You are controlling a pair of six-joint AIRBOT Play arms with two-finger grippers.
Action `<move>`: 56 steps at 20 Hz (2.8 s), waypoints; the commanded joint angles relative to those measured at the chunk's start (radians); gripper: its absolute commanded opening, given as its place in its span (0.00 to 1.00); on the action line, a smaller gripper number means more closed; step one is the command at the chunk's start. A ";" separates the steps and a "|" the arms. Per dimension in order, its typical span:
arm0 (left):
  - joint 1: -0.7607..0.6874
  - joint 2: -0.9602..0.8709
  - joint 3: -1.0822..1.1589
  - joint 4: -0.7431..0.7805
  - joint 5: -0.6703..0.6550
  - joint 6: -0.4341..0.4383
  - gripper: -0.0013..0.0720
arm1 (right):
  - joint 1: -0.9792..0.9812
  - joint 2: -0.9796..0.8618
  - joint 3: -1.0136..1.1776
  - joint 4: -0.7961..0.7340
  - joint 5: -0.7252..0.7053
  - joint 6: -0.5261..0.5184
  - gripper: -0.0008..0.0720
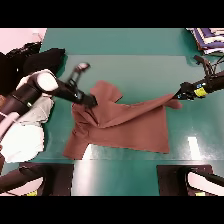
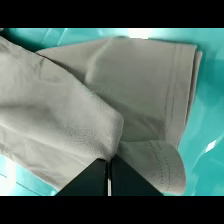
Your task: Fold the shirts.
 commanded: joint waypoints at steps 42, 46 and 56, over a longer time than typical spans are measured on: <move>0.279 -0.505 0.248 -0.034 -0.109 0.047 0.81 | 0.000 0.009 -0.052 0.002 -0.010 0.001 0.03; 0.279 -0.503 0.253 -0.035 -0.113 0.047 0.05 | 0.000 0.009 -0.052 0.002 -0.017 0.000 0.03; 0.380 -0.026 0.677 -0.012 -0.062 0.021 0.05 | -0.002 0.009 0.616 -0.001 0.019 0.000 0.03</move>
